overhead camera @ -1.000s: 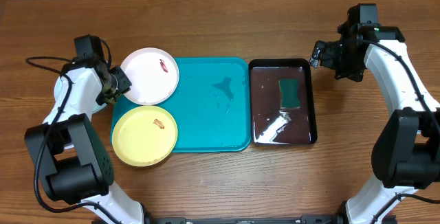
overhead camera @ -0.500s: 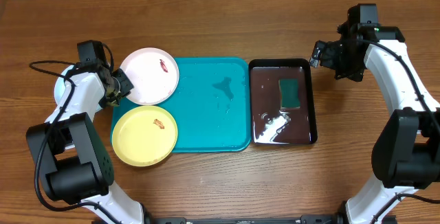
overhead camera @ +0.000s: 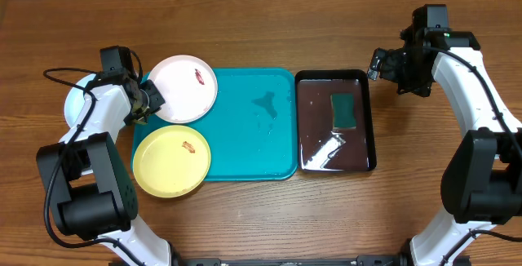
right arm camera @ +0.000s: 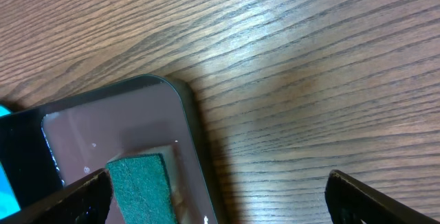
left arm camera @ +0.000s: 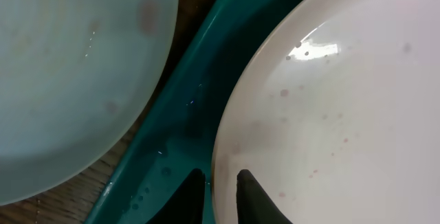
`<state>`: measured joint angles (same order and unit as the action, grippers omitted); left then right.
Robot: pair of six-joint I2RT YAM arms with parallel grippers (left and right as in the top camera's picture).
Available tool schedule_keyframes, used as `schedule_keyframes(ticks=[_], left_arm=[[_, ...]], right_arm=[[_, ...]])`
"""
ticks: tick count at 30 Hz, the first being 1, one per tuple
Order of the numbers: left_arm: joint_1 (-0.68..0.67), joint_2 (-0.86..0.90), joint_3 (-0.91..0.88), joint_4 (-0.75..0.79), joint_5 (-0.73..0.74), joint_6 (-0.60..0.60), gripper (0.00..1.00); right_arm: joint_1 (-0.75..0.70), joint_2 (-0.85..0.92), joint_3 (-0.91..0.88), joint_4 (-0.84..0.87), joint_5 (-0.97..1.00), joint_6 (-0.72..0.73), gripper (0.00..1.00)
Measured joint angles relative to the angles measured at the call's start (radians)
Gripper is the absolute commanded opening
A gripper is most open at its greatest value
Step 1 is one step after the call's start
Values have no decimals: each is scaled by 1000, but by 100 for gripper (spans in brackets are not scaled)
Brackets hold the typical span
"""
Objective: Clean dirty plates on tray and stack at the side
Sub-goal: 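Slide the pink plate right to the teal tray's center with left gripper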
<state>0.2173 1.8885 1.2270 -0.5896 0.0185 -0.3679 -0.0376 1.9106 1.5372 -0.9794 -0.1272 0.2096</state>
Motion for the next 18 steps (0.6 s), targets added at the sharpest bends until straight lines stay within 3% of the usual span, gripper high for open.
schedule_keyframes(ticks=[12,18], left_arm=[[-2,10,0,1,0,0,14],[-2,11,0,3,0,0,16]], right_arm=[[0,0,0,0,0,0,100],[0,0,0,-1,0,0,100]])
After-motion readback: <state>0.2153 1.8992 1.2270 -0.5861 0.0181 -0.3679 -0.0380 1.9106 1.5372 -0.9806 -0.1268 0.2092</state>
